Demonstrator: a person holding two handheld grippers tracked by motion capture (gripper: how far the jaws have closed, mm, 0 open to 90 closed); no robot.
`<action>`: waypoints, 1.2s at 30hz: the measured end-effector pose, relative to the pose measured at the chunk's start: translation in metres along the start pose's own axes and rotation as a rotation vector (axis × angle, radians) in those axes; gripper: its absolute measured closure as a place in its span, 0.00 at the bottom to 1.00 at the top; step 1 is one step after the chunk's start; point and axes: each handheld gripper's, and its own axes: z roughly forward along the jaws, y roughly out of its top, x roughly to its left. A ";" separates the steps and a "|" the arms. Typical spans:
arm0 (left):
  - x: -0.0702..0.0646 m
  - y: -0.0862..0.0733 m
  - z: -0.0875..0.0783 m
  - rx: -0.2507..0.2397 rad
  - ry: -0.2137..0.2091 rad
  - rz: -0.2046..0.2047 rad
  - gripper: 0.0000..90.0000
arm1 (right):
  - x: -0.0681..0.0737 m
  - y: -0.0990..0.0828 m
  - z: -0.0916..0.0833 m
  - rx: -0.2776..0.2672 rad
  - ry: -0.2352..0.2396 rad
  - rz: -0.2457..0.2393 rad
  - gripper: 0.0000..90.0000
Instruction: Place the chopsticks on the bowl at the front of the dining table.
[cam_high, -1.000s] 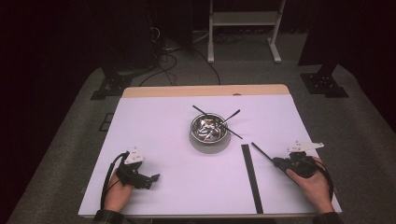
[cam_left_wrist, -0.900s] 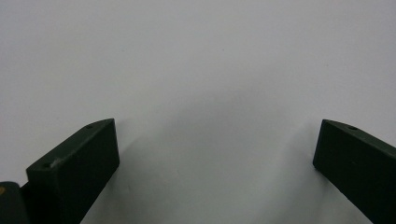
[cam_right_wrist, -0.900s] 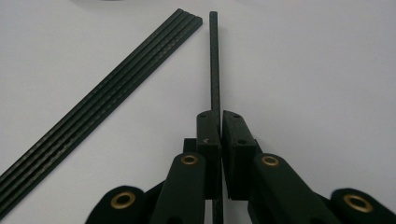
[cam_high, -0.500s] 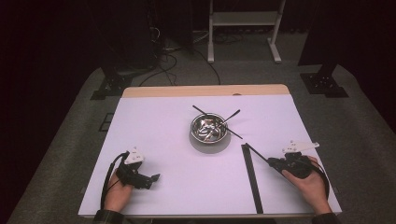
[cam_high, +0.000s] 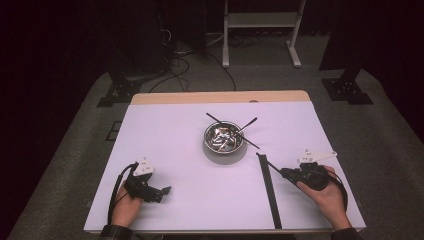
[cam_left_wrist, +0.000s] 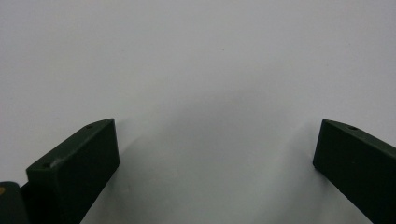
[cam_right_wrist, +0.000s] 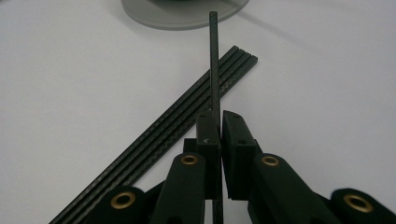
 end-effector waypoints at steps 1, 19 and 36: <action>0.000 0.000 0.000 -0.001 0.000 -0.001 0.00 | 0.001 0.001 0.000 -0.002 0.002 -0.003 0.95; 0.000 0.000 0.000 0.001 0.000 0.000 0.00 | 0.009 0.016 -0.002 -0.038 0.034 -0.028 0.95; 0.000 0.000 0.000 0.000 -0.001 -0.001 0.00 | 0.016 0.035 0.004 -0.058 0.056 -0.046 0.95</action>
